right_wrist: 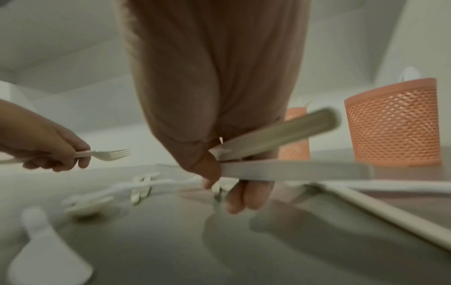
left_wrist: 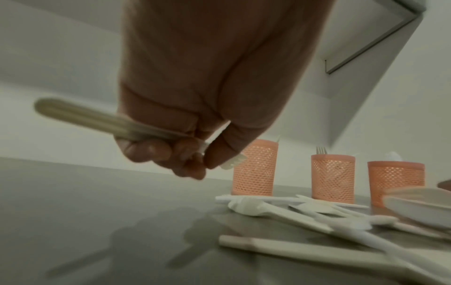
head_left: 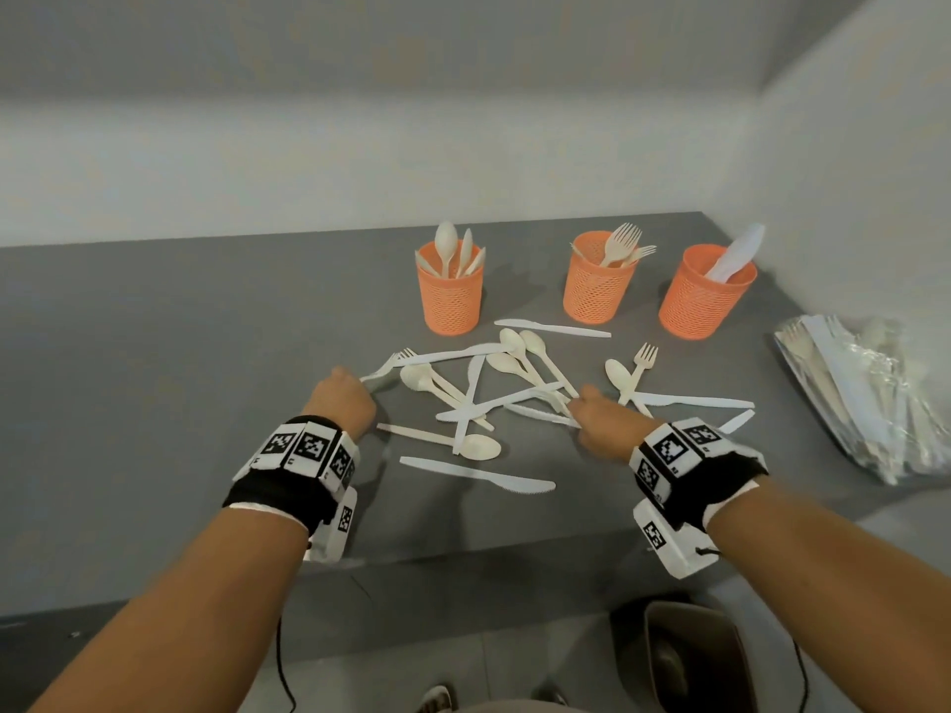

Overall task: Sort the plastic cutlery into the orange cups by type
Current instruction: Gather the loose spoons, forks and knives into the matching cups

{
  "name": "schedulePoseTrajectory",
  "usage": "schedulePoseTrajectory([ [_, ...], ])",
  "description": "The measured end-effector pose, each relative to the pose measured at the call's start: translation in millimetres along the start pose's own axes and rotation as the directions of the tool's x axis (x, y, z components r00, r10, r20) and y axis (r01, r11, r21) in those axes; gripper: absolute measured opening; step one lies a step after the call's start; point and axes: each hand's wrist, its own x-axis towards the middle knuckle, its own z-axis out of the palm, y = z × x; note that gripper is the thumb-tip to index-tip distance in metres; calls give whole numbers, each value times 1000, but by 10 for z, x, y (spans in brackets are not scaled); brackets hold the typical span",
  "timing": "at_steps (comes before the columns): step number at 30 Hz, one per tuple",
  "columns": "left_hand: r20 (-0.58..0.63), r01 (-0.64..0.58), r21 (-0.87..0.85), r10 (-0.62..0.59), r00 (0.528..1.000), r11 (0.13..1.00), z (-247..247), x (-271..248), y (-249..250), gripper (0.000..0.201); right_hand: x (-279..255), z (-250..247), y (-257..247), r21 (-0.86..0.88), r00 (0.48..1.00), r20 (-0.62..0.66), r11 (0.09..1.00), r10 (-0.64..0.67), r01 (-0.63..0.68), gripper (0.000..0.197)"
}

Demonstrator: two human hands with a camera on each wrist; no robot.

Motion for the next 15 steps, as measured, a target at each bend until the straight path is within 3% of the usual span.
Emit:
schedulePoseTrajectory([
  [5, 34, -193, -51, 195, 980, 980, 111, -4, 304, 30, 89, -273, -142, 111, 982, -128, 982, -136, 151, 19],
  [8, 50, -264, -87, 269, 962, 960, 237, 71, 530, 25, 202, -269, -288, 121, 980, -139, 979, -144, 161, 26],
  [15, 116, -256, -15, 256, 960, 967, 407, 268, 855, 26, 311, -122, -410, 17, 990, -117, 996, -81, 84, 25],
])
